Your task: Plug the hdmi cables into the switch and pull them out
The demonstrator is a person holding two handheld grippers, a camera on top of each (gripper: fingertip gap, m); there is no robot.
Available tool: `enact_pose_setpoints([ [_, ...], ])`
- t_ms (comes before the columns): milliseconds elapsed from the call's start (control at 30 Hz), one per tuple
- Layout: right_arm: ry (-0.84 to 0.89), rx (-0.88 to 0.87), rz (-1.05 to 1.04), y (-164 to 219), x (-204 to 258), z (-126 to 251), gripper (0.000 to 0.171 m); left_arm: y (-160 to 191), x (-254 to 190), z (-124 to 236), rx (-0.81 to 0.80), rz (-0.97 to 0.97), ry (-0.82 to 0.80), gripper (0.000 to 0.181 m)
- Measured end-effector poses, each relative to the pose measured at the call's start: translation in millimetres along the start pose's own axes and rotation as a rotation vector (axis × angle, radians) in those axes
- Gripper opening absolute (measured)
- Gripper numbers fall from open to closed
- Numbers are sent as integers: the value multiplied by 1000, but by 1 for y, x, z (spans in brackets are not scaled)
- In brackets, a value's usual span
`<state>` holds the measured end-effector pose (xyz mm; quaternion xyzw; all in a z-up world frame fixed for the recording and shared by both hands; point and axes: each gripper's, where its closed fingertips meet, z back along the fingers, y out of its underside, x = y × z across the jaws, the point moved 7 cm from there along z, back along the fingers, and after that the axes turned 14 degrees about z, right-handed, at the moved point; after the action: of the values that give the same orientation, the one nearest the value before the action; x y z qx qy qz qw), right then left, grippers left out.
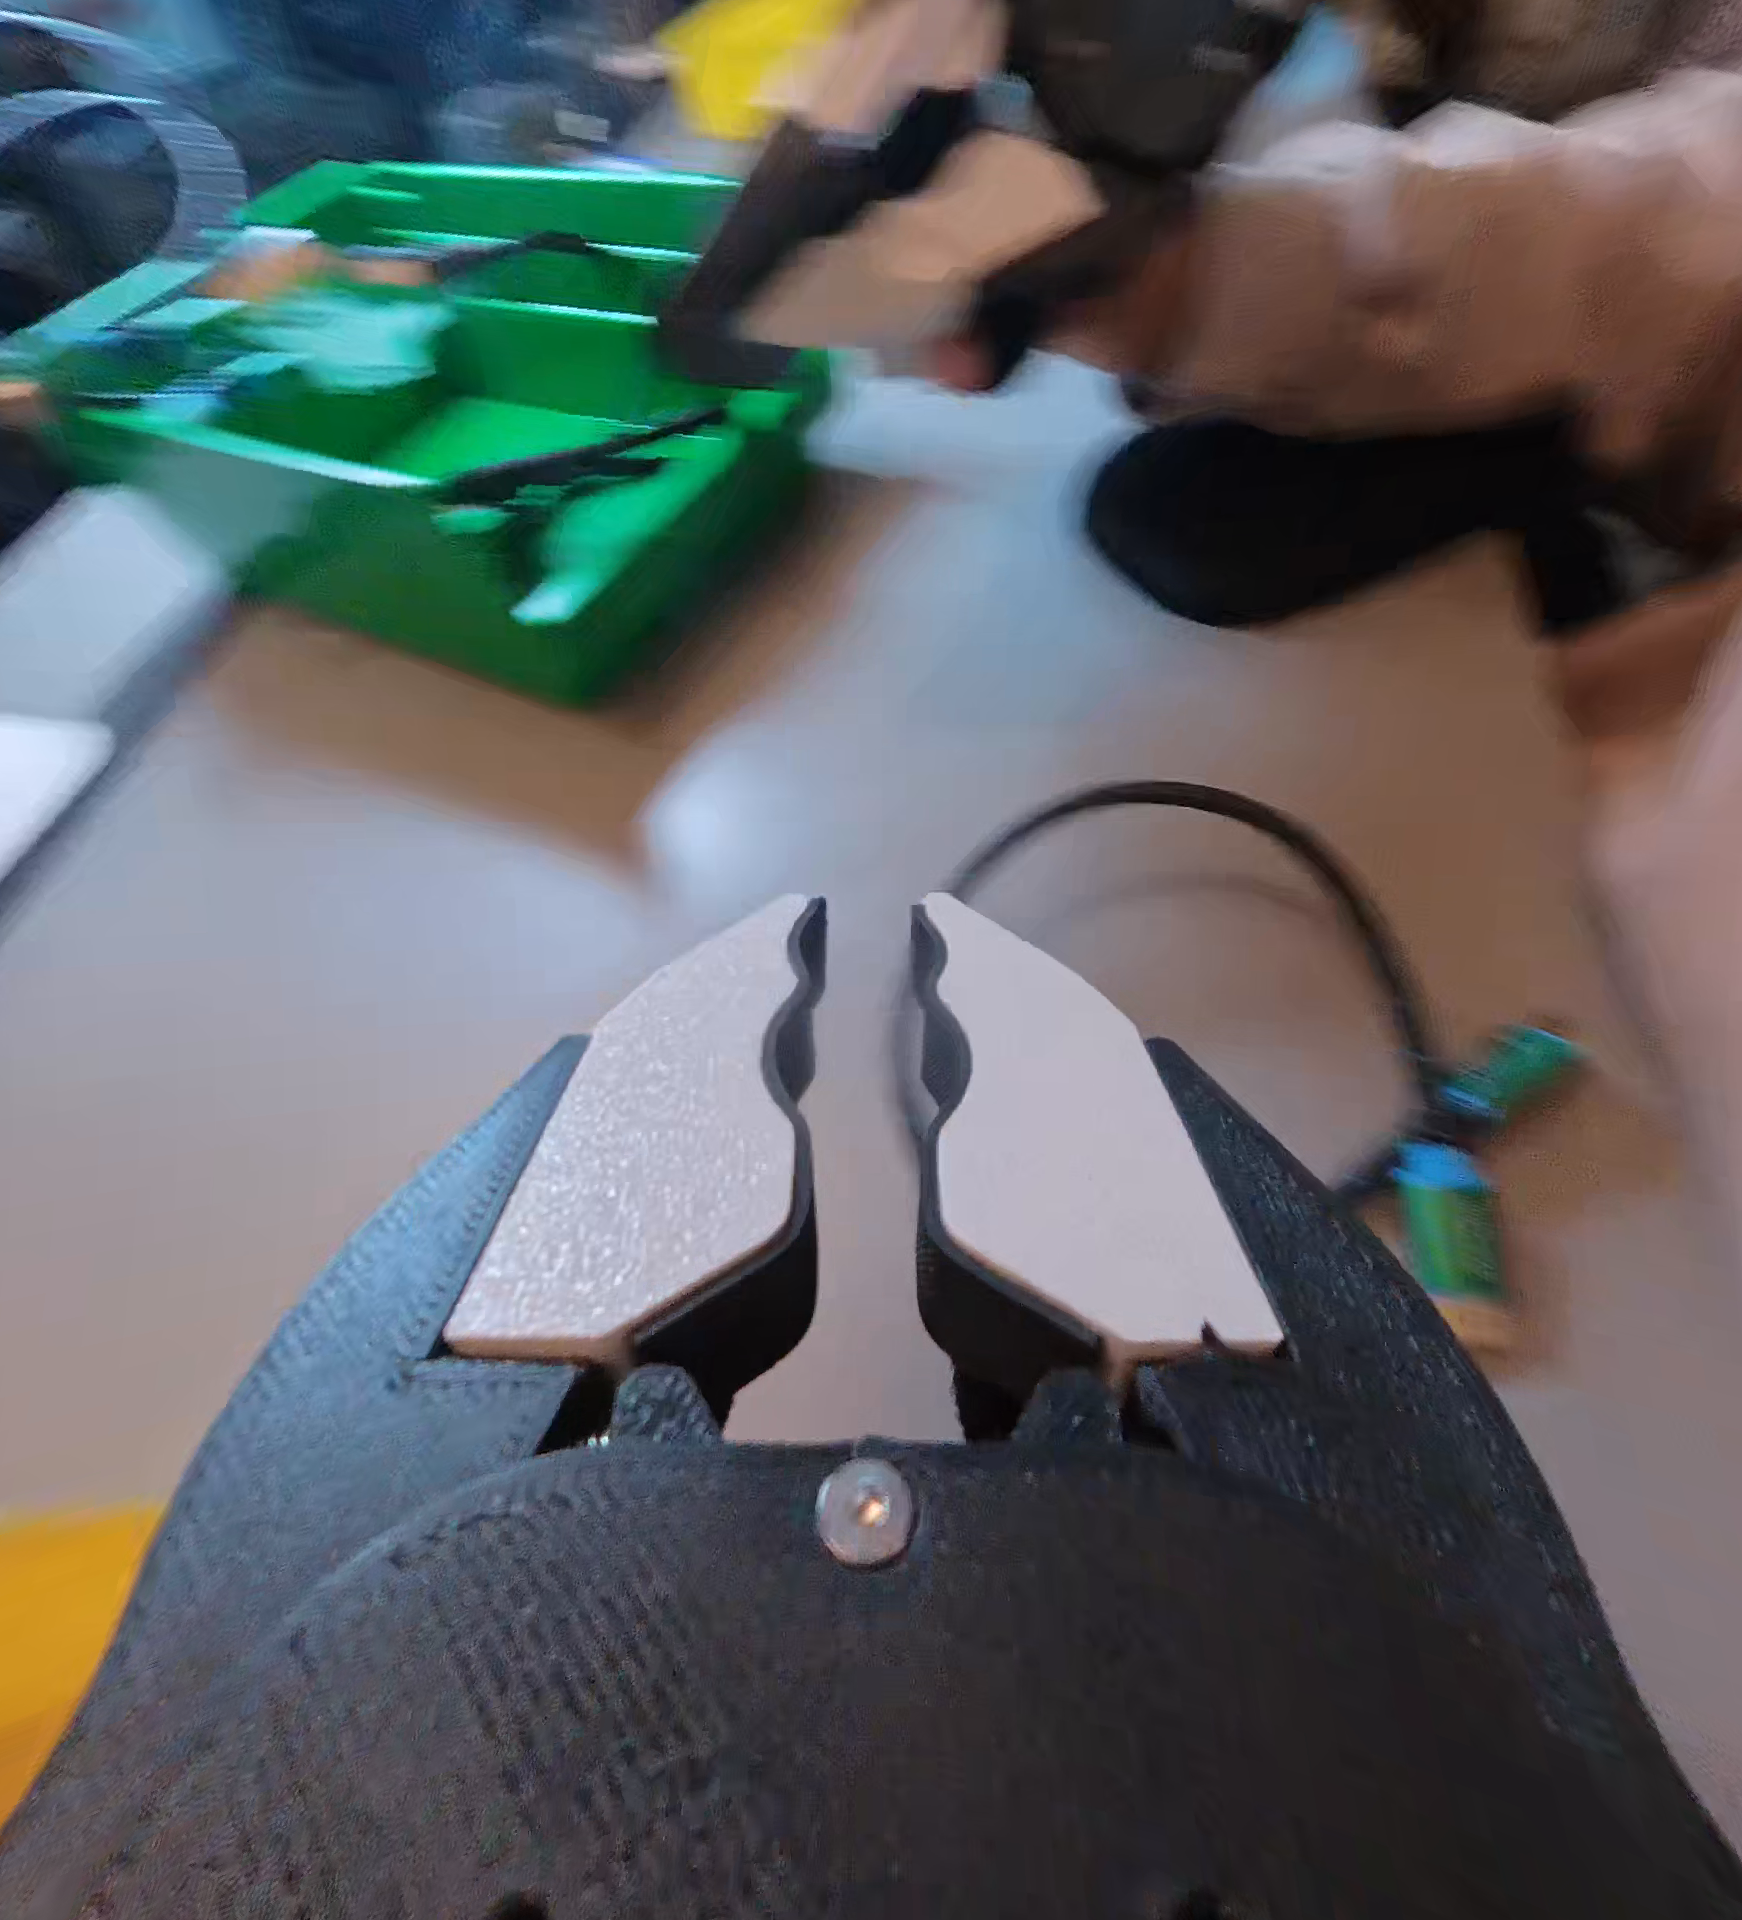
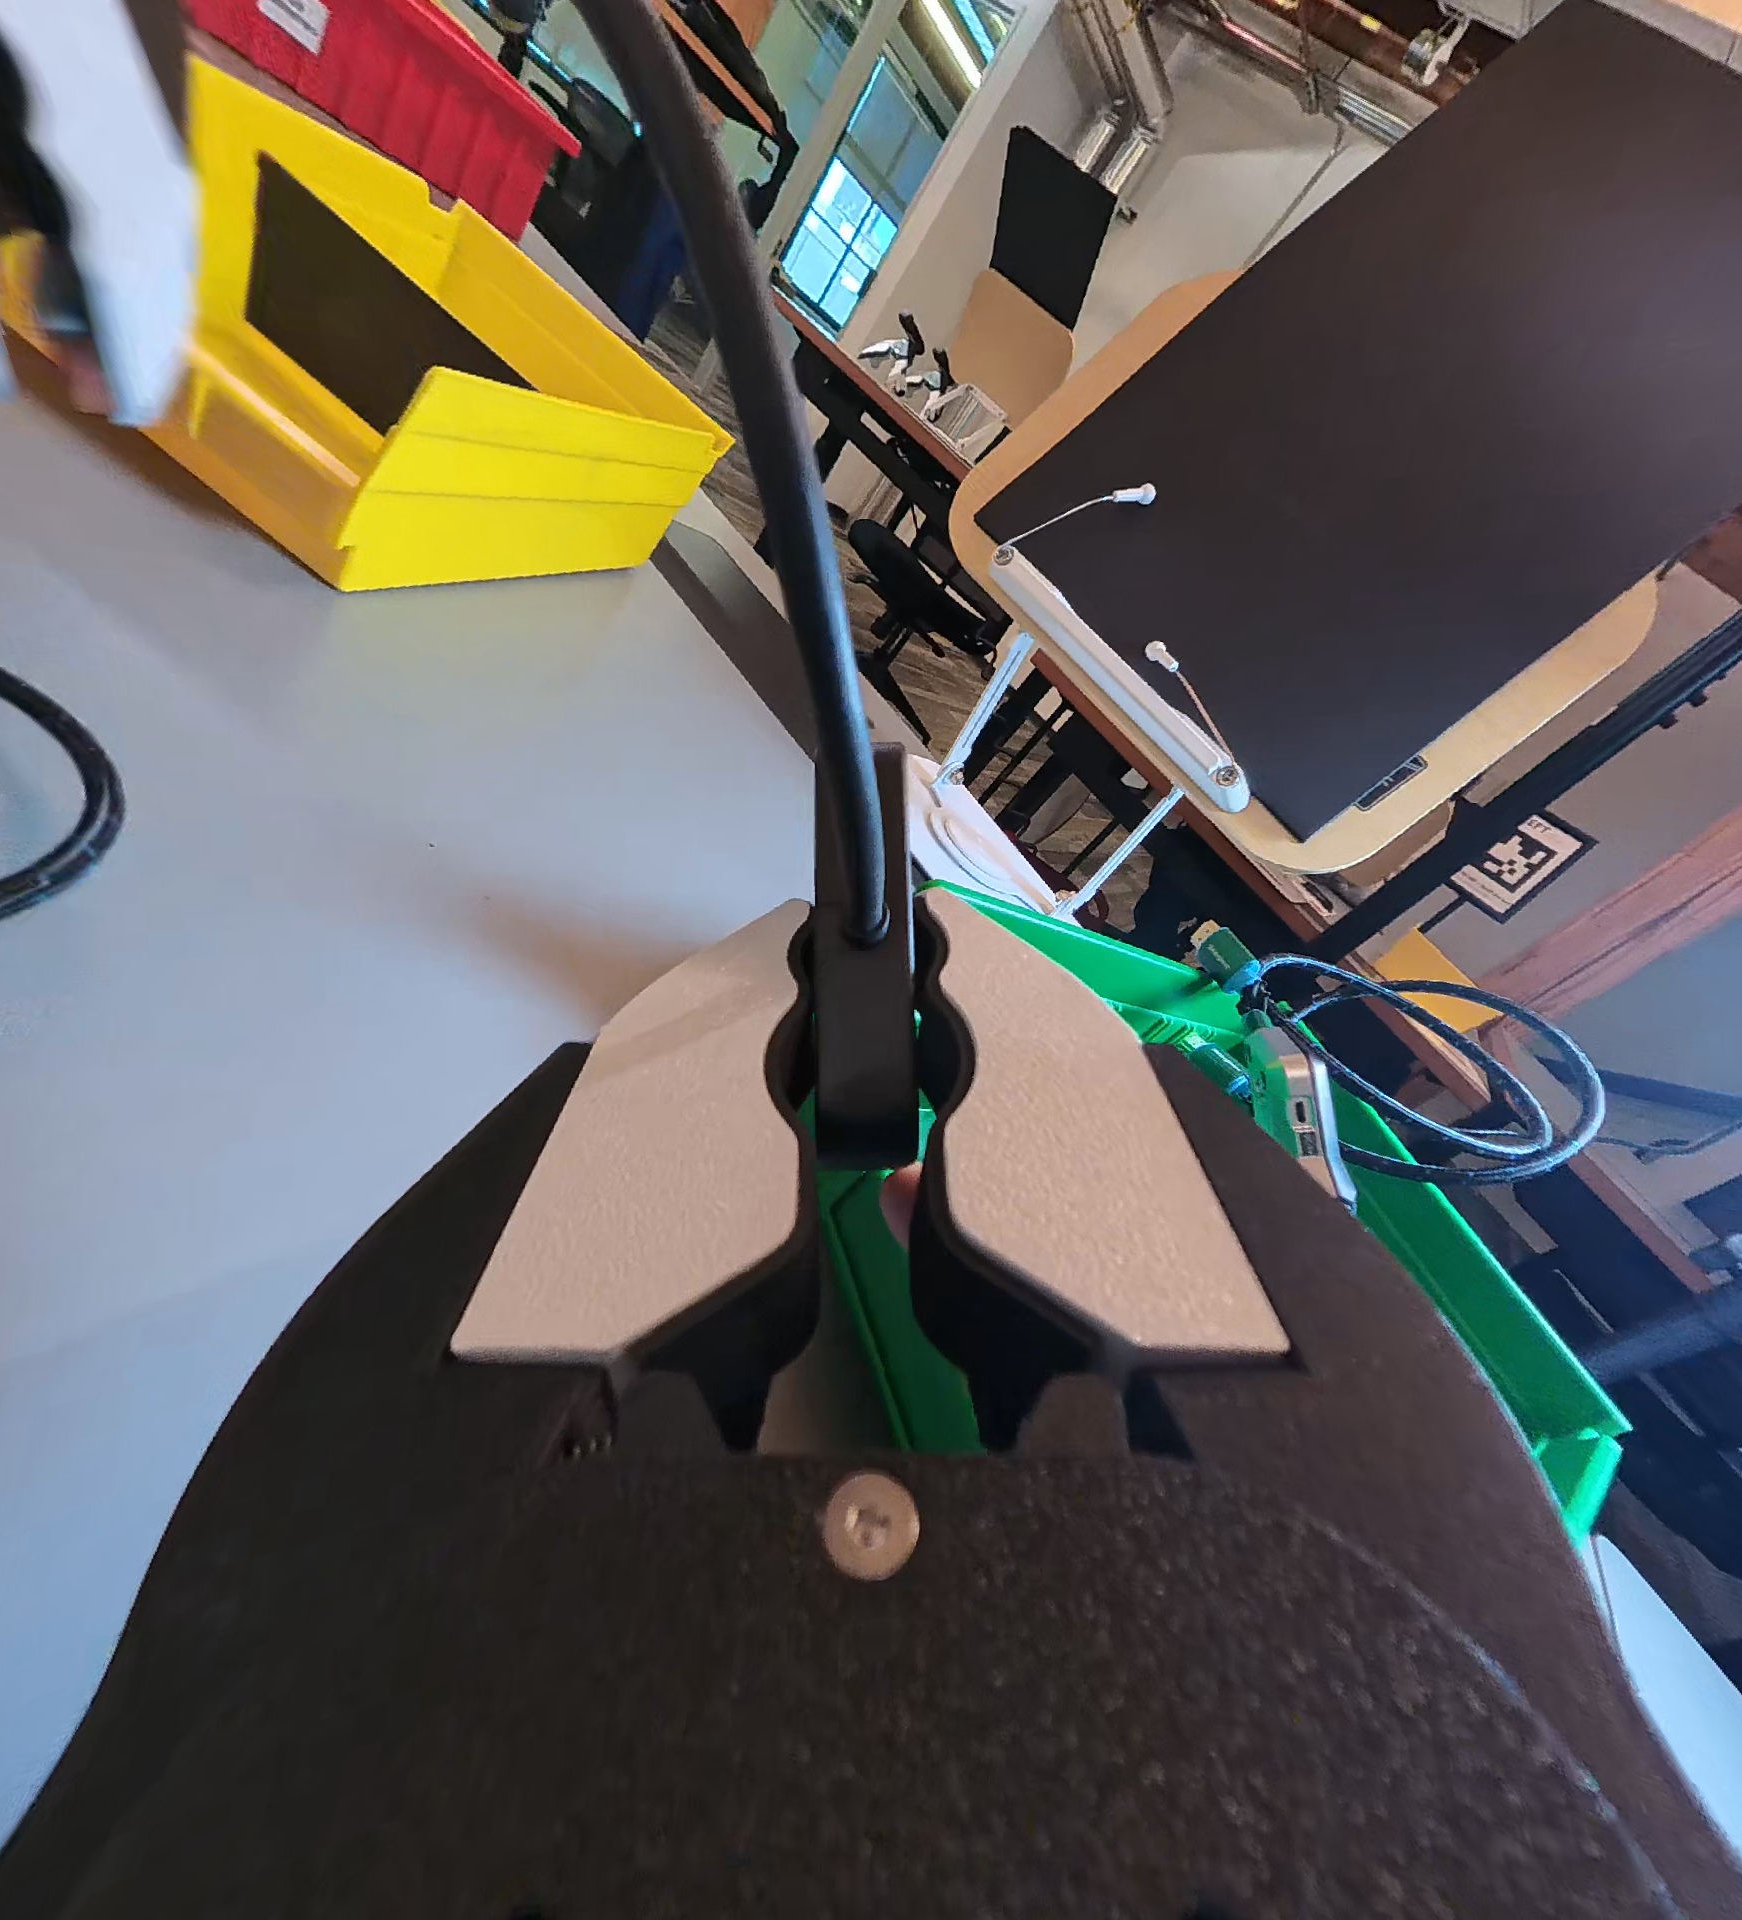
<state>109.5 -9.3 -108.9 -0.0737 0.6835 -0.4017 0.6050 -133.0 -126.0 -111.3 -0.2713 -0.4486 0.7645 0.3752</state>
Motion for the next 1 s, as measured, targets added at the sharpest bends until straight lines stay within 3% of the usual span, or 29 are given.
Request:
enact_pose_setpoints([
  [100,-9,7,19,0,2,0,15,13,-55,-13,162,-146,292,29],
  [200,-7,4,21,-1,2,0,15,40,-88,-25,401,-265,425,41],
  [333,-13,11,19,1,3,-1,15,67,-91,-45,558,-281,393,49],
  [400,-16,17,24,1,4,-2,15,65,-94,-52,523,-254,419,31],
  [467,-14,17,28,1,4,-2,15,63,-95,-57,486,-289,405,25],
  [600,3,13,30,0,1,0,15,50,-63,-66,432,-329,142,20],
  [833,35,84,169,6,2,-2,14,-1,45,-42,289,-207,-448,17],
  [1000,-53,54,377,-2,23,-4,15,-22,71,-28,130,-109,-592,17],
])
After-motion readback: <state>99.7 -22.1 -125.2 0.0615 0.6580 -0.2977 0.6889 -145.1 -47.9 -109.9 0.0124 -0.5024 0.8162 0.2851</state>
